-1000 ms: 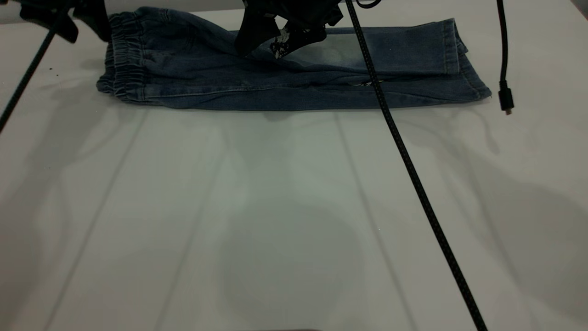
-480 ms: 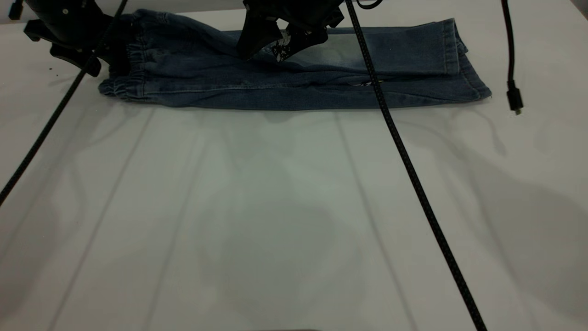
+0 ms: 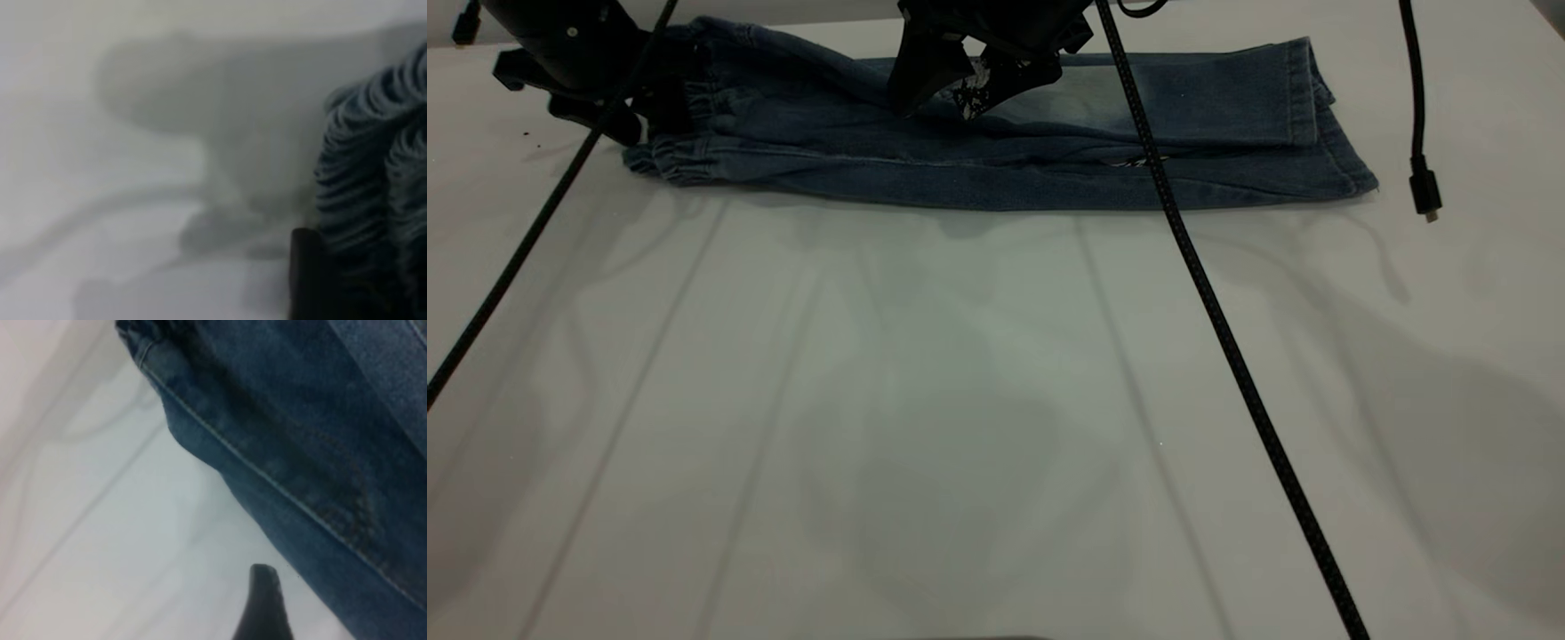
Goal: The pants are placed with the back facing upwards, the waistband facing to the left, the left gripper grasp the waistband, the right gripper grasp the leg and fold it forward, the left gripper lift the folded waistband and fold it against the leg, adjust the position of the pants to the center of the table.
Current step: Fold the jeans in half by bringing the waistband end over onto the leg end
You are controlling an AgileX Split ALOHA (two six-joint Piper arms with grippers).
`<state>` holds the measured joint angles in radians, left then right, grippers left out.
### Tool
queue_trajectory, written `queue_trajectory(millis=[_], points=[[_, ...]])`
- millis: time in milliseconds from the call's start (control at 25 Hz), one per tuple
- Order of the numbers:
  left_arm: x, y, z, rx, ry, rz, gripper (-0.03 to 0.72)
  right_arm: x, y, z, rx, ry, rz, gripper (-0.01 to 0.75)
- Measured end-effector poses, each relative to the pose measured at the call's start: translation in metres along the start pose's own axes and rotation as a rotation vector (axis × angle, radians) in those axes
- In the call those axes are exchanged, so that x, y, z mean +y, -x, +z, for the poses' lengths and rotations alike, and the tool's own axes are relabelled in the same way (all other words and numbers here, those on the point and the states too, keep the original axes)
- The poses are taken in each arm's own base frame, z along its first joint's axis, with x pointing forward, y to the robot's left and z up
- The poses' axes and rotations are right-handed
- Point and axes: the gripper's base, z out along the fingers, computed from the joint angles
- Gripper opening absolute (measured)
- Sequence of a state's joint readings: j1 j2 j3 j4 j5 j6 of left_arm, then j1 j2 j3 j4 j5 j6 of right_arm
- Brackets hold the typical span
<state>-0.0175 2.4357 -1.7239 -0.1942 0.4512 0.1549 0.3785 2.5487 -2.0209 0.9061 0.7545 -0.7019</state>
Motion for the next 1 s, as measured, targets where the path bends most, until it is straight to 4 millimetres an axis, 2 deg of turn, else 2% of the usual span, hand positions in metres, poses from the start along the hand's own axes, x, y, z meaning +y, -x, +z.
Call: queue_trajectory(millis=[240, 400, 760, 880, 1000], points=[[-0.004, 0.0, 0.004, -0.02, -0.05, -0.083, 0.063, 0.0, 0.0, 0.0, 0.0, 0.0, 0.0, 0.472], [-0.005, 0.004, -0.002, -0.028, -0.058, -0.053, 0.017, 0.0, 0.0, 0.0, 0.001, 0.0, 0.0, 0.472], [-0.011, 0.008, -0.03, 0.027, -0.081, 0.074, 0.035, 0.0, 0.0, 0.0, 0.002, 0.002, 0.0, 0.472], [-0.013, 0.012, -0.043, 0.044, -0.092, 0.083, 0.117, 0.0, 0.0, 0.0, 0.004, 0.004, 0.0, 0.472], [-0.014, 0.014, -0.054, 0.053, -0.101, 0.088, 0.242, 0.0, -0.001, 0.0, 0.006, 0.005, 0.0, 0.472]])
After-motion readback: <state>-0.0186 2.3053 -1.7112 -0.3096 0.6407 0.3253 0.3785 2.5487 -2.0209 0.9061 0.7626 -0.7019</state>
